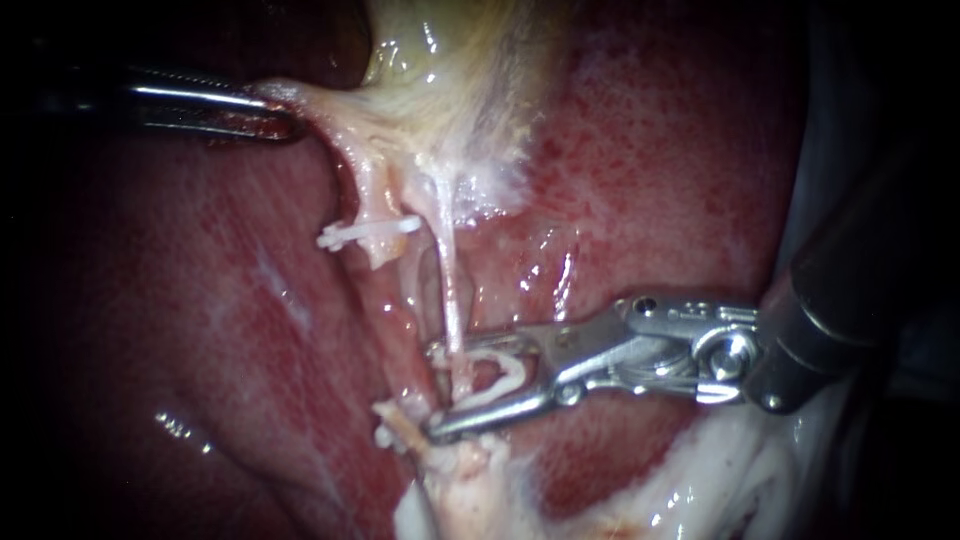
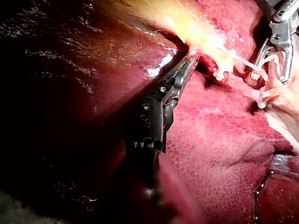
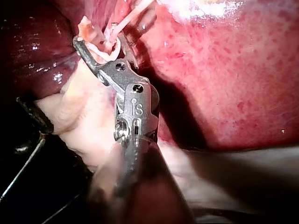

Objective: Clipping first clip right tube

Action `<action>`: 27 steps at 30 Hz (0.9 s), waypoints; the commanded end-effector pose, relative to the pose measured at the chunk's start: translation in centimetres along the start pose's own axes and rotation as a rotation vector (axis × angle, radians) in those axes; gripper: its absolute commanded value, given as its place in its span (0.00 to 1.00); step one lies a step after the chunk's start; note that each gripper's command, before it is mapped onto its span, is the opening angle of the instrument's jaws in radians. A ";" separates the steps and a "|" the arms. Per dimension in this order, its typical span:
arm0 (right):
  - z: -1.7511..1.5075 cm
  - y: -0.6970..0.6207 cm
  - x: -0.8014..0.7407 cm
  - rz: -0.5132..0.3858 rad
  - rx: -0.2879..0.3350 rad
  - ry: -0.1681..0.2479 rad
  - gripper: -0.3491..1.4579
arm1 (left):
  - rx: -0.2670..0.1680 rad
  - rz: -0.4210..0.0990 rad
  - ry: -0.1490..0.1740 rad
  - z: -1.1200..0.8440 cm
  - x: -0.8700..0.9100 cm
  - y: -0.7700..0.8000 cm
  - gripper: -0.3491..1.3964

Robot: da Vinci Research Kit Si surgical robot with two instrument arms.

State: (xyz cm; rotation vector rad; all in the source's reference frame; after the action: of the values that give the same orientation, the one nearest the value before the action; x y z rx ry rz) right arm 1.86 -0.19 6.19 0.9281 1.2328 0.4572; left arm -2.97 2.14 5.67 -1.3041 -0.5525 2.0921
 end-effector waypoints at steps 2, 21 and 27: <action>0.01 -0.08 0.05 0.014 0.027 0.018 0.47 | 0.000 0.000 0.000 0.00 0.00 0.00 0.00; -0.02 -0.01 0.07 0.034 0.046 0.035 0.43 | 0.001 0.000 0.000 0.01 -0.01 -0.01 0.00; -0.06 0.02 0.05 0.034 0.047 0.034 0.35 | 0.001 0.000 0.000 0.01 -0.01 -0.01 0.00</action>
State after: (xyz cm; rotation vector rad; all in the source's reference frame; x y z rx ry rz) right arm 1.82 -0.12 6.18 0.9866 1.2651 0.4737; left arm -2.98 2.15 5.68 -1.3040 -0.5524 2.0920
